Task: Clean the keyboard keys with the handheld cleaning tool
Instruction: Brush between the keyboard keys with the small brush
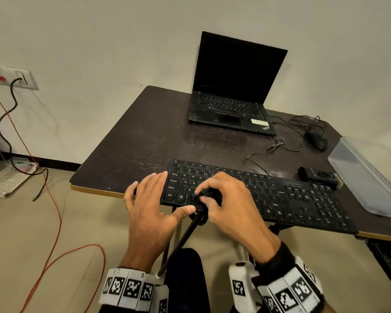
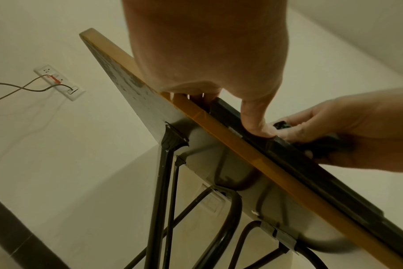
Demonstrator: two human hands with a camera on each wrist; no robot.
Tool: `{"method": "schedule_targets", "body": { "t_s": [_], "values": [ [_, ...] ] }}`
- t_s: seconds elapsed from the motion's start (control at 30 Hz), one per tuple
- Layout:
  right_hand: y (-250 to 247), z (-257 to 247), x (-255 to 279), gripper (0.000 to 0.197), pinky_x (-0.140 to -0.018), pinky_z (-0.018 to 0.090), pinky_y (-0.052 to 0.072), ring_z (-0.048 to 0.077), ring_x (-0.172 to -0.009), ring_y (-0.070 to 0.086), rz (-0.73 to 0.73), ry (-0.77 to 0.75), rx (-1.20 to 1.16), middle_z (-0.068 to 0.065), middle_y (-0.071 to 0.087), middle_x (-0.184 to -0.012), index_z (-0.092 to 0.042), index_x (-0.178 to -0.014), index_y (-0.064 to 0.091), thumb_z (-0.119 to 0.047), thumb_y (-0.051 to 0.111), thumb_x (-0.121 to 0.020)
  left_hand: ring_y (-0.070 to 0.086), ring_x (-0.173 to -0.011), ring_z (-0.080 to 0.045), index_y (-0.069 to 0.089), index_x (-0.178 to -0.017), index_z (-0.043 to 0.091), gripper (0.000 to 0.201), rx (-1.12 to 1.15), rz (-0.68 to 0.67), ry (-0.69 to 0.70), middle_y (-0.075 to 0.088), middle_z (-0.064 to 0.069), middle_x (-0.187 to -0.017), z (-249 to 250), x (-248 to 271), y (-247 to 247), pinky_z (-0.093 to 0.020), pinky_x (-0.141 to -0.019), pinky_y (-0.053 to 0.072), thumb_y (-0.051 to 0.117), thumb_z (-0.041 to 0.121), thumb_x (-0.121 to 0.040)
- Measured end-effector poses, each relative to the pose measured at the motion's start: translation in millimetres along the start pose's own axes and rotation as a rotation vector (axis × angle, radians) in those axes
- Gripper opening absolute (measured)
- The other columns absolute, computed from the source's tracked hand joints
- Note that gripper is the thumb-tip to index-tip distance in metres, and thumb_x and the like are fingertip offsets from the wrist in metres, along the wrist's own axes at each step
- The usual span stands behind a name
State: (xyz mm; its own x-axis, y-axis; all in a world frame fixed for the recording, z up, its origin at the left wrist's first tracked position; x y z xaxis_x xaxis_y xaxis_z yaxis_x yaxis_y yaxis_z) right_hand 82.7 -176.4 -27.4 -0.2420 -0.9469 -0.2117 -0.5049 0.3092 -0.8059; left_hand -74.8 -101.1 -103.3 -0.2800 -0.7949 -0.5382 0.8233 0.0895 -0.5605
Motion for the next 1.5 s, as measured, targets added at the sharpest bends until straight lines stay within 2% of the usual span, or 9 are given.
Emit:
{"method": "schedule_targets", "body": {
  "t_s": [0.17, 0.33, 0.5, 0.73, 0.9, 1.03, 1.2, 1.37, 1.5],
  "values": [
    [-13.2, 9.5, -19.4, 0.017, -0.089, 0.028, 0.047, 0.011, -0.101, 0.061, 0.094, 0.067, 0.072, -0.009, 0.064, -0.105, -0.029, -0.100, 0.078, -0.013, 0.073, -0.094, 0.044, -0.144, -0.015, 0.060, -0.144, 0.013, 0.097, 0.013, 0.018, 0.000, 0.060, 0.003, -0.144, 0.2, -0.3, -0.3, -0.032, -0.126, 0.008, 0.058, 0.082, -0.076],
    [-11.1, 10.3, -11.6, 0.018, -0.079, 0.015, 0.040, 0.003, -0.093, 0.055, 0.042, 0.065, 0.032, -0.014, 0.061, -0.101, -0.031, -0.097, 0.078, -0.014, 0.073, -0.095, 0.046, -0.143, -0.017, 0.057, -0.146, 0.011, 0.096, 0.020, 0.027, 0.007, 0.060, 0.000, -0.144, 4.8, 1.2, -0.3, -0.045, -0.126, 0.016, 0.059, 0.079, -0.079],
    [-14.9, 13.7, -33.5, 0.016, -0.086, 0.024, 0.043, 0.009, -0.100, 0.058, 0.072, 0.115, 0.071, -0.009, 0.061, -0.104, -0.029, -0.099, 0.079, -0.014, 0.073, -0.096, 0.041, -0.150, -0.016, 0.046, -0.156, 0.010, 0.091, 0.045, 0.028, 0.057, 0.048, 0.001, -0.159, 19.4, 4.7, 0.1, -0.056, -0.123, 0.023, 0.064, 0.063, -0.083],
    [-19.2, 21.6, -36.4, 0.016, -0.082, 0.026, 0.043, 0.015, -0.100, 0.064, 0.109, 0.152, 0.048, -0.006, 0.064, -0.104, -0.031, -0.097, 0.079, -0.016, 0.074, -0.096, 0.042, -0.148, -0.010, 0.051, -0.152, 0.012, 0.103, 0.012, -0.001, 0.038, 0.048, 0.005, -0.159, 23.2, 4.3, 5.5, -0.054, -0.123, 0.026, 0.061, 0.085, -0.081],
    [-5.1, 7.2, -26.1, 0.016, -0.088, 0.029, 0.050, 0.011, -0.099, 0.062, -0.037, 0.094, -0.004, -0.009, 0.064, -0.103, -0.031, -0.098, 0.080, -0.015, 0.074, -0.096, 0.040, -0.149, -0.007, 0.052, -0.152, 0.012, 0.105, 0.041, 0.007, 0.028, 0.048, 0.005, -0.159, 24.2, 5.9, 7.0, -0.048, -0.127, 0.021, 0.053, 0.089, -0.082],
    [-20.0, 20.8, -41.5, 0.015, -0.088, 0.029, 0.047, 0.018, -0.104, 0.065, 0.078, 0.169, 0.059, -0.005, 0.065, -0.105, -0.030, -0.097, 0.079, -0.016, 0.074, -0.096, 0.031, -0.149, 0.003, 0.051, -0.153, 0.013, 0.105, 0.053, 0.014, 0.009, 0.047, 0.007, -0.160, 24.2, 4.1, 6.6, -0.048, -0.127, 0.020, 0.052, 0.090, -0.082],
    [-10.5, 10.5, -35.0, 0.015, -0.086, 0.027, 0.044, 0.013, -0.104, 0.061, -0.058, 0.105, 0.063, -0.007, 0.064, -0.106, -0.031, -0.096, 0.078, -0.017, 0.073, -0.096, 0.031, -0.149, 0.004, 0.052, -0.152, 0.012, 0.106, 0.069, 0.022, 0.017, 0.048, 0.006, -0.159, 25.3, 6.0, 5.3, -0.045, -0.128, 0.018, 0.052, 0.090, -0.082],
    [-26.5, 20.7, -49.6, 0.016, -0.085, 0.024, 0.042, 0.012, -0.098, 0.061, 0.035, 0.171, 0.112, -0.012, 0.062, -0.098, -0.029, -0.099, 0.080, -0.015, 0.072, -0.097, 0.022, -0.148, 0.013, 0.051, -0.152, 0.013, 0.105, 0.074, 0.035, 0.005, 0.047, 0.007, -0.160, 25.8, 4.4, 3.9, -0.048, -0.127, 0.019, 0.052, 0.090, -0.081],
    [-13.4, 11.6, -41.1, 0.017, -0.071, 0.017, 0.039, 0.005, -0.092, 0.055, -0.086, 0.123, 0.077, -0.016, 0.060, -0.097, -0.033, -0.097, 0.079, -0.018, 0.072, -0.098, 0.020, -0.148, 0.014, 0.051, -0.152, 0.013, 0.106, 0.080, 0.036, 0.006, 0.047, 0.007, -0.160, 25.0, 5.5, 3.8, -0.048, -0.127, 0.020, 0.052, 0.091, -0.081]
  ]
}}
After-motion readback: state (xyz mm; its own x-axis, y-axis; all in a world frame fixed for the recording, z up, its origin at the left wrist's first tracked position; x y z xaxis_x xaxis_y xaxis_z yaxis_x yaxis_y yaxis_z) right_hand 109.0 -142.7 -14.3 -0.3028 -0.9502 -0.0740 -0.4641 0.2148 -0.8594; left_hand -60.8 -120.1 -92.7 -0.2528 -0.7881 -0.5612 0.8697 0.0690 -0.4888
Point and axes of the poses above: each hand's wrist, its own x-axis away from the middle knuckle, its own y-axis out of the palm, z = x × y, the point moved 6 cm from there along -x, towards the middle knuckle
